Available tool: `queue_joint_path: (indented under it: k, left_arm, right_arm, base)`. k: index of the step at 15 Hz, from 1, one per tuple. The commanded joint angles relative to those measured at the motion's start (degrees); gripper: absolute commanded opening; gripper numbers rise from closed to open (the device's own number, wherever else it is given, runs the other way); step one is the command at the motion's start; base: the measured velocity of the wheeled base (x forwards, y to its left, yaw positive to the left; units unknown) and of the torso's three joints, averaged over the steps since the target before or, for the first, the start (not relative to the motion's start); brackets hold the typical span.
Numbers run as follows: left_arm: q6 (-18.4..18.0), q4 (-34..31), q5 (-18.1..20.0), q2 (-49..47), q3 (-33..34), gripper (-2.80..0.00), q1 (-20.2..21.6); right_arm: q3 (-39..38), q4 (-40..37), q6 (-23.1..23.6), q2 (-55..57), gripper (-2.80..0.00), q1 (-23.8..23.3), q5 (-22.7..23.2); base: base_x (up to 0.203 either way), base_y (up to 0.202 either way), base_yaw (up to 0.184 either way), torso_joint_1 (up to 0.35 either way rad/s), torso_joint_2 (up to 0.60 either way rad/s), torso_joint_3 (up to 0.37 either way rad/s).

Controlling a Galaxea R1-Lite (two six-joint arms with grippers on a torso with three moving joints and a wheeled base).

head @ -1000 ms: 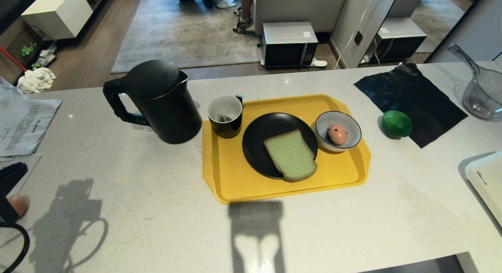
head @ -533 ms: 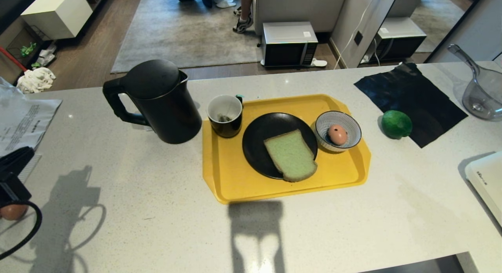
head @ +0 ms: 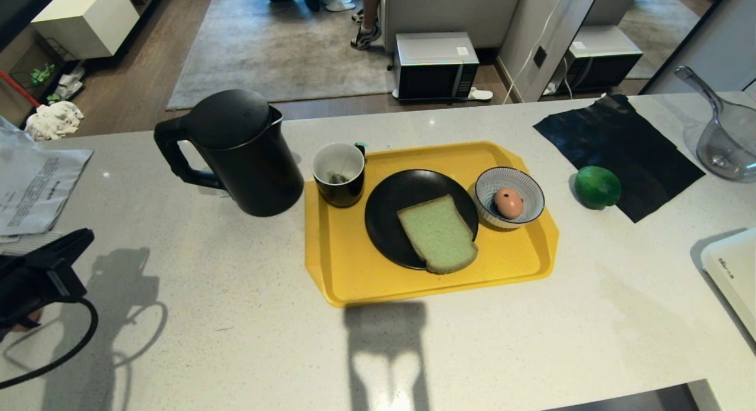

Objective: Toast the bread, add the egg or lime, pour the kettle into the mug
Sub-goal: Pick up the kettle

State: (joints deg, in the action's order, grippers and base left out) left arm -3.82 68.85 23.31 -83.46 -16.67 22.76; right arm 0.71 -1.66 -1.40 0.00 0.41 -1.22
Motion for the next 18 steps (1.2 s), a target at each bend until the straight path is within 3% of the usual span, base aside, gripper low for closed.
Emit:
queue_joint_path:
  k: [1,3,6,12,16,18]
  left_arm:
    - [-0.1,6.3,0.2,-6.7,-0.4,-2.80,-0.1]
    - [1.6,11.6,1.3,-8.7,-0.6,-2.80,0.0]
    - [4.6,12.0,1.4,-7.8,-0.3,-2.80,-0.1]
    - [7.1,11.7,1.8,-5.0,-1.0,-2.80,-1.2]
    - [4.6,11.7,1.4,-5.2,-1.2,-2.80,-1.4]
    - [0.8,11.8,0.3,-6.0,-1.7,-2.80,-1.2]
  right_arm:
    - [0.0,0.0,0.0,0.0,-2.80,0.0,0.0]
    - [0.0,0.0,0.0,0.0,-2.80,0.0,0.0]
    - [0.0,0.0,0.0,0.0,-2.80,0.0,0.0]
    - [0.0,0.0,0.0,0.1,-2.80,0.0,0.0]
    - [0.0,0.0,0.0,0.1,-2.80,0.0,0.0]
    - [0.0,0.0,0.0,0.0,-2.80,0.0,0.0]
  base:
    - [0.000,0.000,0.000,0.000,0.00,0.000]
    - [0.000,0.000,0.000,0.000,0.00,0.000]
    - [0.000,0.000,0.000,0.000,0.00,0.000]
    - [0.000,0.000,0.000,0.000,0.00,0.000]
    - [0.000,0.000,0.000,0.000,0.00,0.000]
    - [0.000,0.000,0.000,0.000,0.00,0.000]
